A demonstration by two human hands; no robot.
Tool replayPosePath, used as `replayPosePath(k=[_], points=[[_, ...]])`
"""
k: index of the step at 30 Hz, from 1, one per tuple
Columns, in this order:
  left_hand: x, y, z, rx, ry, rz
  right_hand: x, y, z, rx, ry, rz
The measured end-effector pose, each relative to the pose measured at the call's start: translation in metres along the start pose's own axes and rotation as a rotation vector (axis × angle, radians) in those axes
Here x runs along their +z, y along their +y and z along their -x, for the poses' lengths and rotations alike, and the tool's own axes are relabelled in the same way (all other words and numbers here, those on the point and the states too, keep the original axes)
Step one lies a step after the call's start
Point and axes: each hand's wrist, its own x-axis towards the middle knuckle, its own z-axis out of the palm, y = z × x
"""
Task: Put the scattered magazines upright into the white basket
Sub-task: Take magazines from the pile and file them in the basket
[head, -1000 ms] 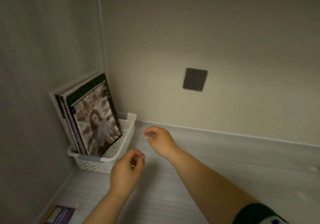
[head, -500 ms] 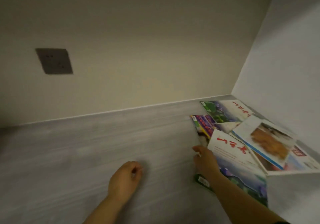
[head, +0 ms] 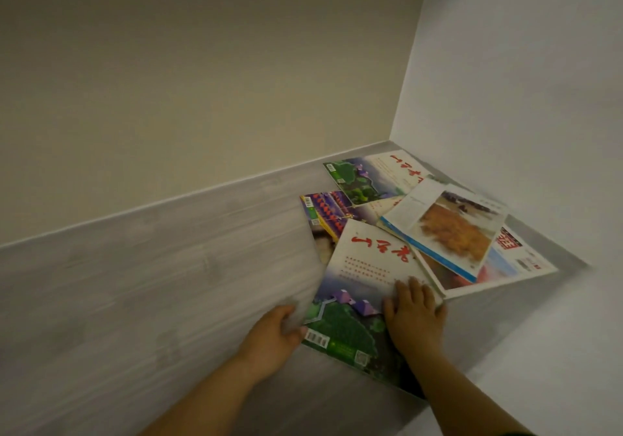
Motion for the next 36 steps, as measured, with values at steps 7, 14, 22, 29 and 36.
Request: replayPosePath(k=[7,14,22,29,36], points=[[0.021,0.019,-0.019,-0.052,-0.024,0.028,0.005,0.006,-0.004,-0.038,-0.015,-0.003],[0.031,0.030,-0.023,-0.061,-0.063,0.089,0.003,0.008,-0.003,-0.065,-0.021,-0.012],[0.008,0.028,0.001,0.059,0.226,0.378,-0.011,-0.014,0.001,0.048,-0.007,-0.371],[-0.070,0.000,0.034,0.158,0.523,0.558,-0.052,-0.096,-0.011,0.289,-0.273,-1.223],[-0.163,-0.059,0.091,0.203,0.658,0.602,-0.092,-0.222,0.020,-0.163,-0.359,-1.346]])
